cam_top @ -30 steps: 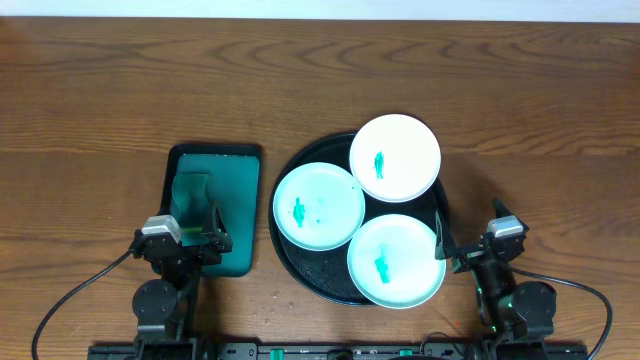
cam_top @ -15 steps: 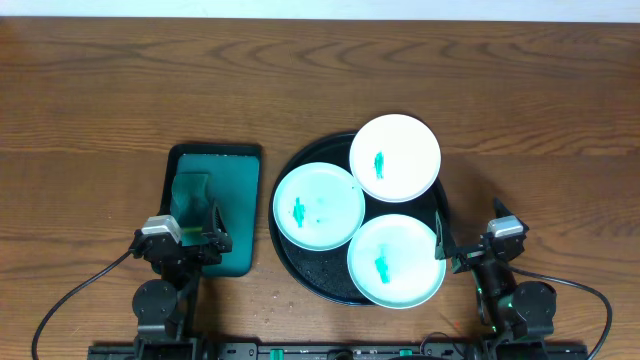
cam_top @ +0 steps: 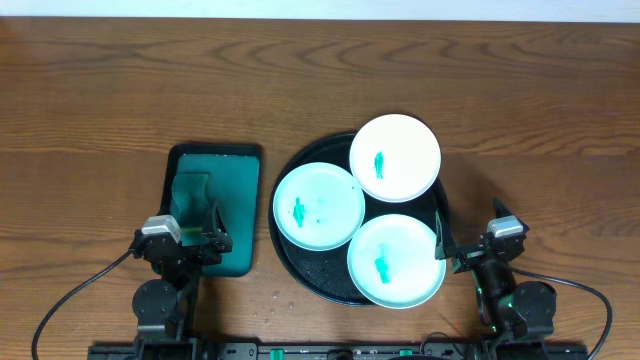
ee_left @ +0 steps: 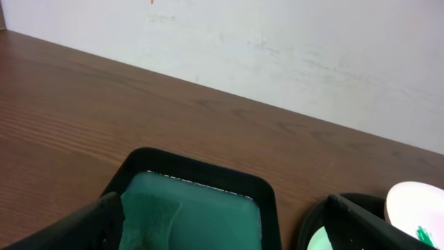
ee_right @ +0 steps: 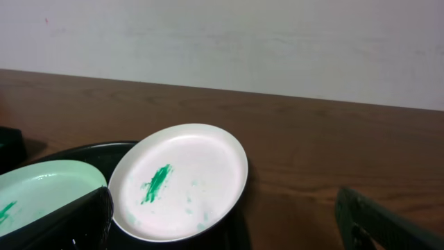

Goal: Clean dirty plates on tray and stack at the side

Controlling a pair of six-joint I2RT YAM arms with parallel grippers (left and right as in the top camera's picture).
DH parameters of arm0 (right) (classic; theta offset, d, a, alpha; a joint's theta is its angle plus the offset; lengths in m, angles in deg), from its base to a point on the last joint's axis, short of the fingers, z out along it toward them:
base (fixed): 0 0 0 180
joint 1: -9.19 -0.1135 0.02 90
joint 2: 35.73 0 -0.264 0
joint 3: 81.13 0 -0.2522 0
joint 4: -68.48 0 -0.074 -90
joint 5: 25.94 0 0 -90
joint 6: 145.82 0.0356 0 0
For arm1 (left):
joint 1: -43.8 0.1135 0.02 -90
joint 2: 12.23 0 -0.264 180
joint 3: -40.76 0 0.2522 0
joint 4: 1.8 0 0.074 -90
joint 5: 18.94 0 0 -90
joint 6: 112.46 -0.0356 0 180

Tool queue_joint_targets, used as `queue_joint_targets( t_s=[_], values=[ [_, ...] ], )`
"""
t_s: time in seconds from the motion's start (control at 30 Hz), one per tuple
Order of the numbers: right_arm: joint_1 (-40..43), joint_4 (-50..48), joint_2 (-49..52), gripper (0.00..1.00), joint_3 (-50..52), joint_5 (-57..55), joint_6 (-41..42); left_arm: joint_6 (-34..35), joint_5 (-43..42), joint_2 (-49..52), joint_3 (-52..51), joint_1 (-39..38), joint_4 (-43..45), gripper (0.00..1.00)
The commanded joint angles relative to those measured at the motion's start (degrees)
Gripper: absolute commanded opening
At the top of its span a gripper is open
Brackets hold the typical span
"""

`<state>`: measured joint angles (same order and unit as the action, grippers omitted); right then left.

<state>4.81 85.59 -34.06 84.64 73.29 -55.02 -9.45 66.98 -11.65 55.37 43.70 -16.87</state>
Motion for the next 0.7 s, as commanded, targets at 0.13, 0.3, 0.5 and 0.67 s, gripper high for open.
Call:
queue_joint_targets(
  t_s=[0.13,0.3,0.5,0.67],
  values=[
    [-0.33,0.11,0.11,0.99,0.17,0.24,-0.66,-1.16,-0.63,-0.24,-0.61,0.2,-1.6,0.92],
    [-0.33,0.11,0.11,0.99,0.17,0.24,-0.66,-1.11,-0.72,-0.24,-0.61,0.2,-1.33,0.92],
    [-0.33,0.11,0.11,0.99,0.17,0.26,-0.66,-0.7,-10.69,-0.07,-0.15,0.15,-1.62,0.92],
    [-0.33,0.11,0.11,0.99,0.17,0.26,-0.63,-0.52,-11.78,4.92,4.76,0.15,-7.08,0.92]
  ],
)
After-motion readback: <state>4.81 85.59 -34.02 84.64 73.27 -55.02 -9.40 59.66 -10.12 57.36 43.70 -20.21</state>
